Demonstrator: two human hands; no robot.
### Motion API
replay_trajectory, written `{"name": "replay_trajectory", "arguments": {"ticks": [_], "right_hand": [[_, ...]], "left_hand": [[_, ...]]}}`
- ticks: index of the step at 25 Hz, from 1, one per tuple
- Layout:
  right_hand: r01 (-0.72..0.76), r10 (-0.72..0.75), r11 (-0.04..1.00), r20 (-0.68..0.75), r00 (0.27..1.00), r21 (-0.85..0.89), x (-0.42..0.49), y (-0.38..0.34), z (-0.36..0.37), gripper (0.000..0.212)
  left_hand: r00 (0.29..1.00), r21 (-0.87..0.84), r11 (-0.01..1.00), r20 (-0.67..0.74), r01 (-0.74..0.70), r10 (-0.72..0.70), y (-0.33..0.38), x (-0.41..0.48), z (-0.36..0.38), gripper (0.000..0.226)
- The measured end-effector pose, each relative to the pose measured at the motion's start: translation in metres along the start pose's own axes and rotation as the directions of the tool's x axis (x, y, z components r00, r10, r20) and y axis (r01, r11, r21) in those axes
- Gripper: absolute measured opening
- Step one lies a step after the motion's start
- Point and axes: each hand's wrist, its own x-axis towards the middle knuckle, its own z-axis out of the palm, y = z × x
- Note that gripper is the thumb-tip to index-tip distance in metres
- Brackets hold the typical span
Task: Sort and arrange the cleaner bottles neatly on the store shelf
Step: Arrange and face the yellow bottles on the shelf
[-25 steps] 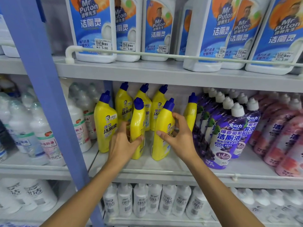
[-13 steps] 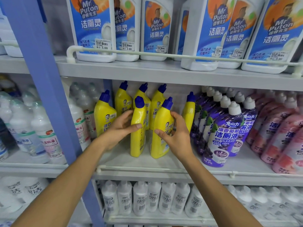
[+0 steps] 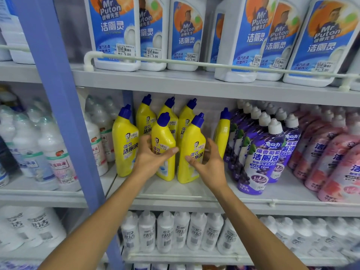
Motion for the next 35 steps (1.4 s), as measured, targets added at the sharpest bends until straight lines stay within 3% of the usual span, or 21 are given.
{"name": "replay_trajectory", "arguments": {"ticks": [2,6,11,15,18,35], "right_hand": [[-0.02,0.021,1.0,0.059,0.998,-0.008,-0.009,0.009,-0.002,0.073],[-0.047,0.047,0.997,-0.001,0.999,-0.055,-0.008,0.016,0.001,0.063],[-0.08,0.059,0.982,-0.12,0.991,-0.172,0.011,0.027,0.026,0.06],[-0.181,0.16,0.962,-0.113,0.981,-0.204,0.043,0.03,0.043,0.065],[-0.178,0.15,0.956,-0.133,0.98,-0.235,0.058,0.036,0.051,0.064],[-0.167,0.121,0.937,-0.165,0.979,-0.306,0.086,0.044,0.062,0.065]], "left_hand": [[0.995,0.067,0.997,0.095,-0.027,0.021,-0.01,-0.004,-0.013,0.068],[0.998,0.198,0.979,0.024,-0.055,0.052,-0.029,-0.011,-0.012,0.05],[0.996,0.174,0.984,-0.075,-0.037,0.051,-0.04,0.003,0.007,0.048],[0.994,0.137,0.99,-0.106,0.028,-0.014,-0.047,0.027,0.019,0.043],[0.991,0.198,0.98,-0.133,0.024,0.003,-0.054,0.043,0.021,0.046],[0.996,0.117,0.993,-0.082,-0.028,0.038,-0.078,0.082,0.033,0.053]]}}
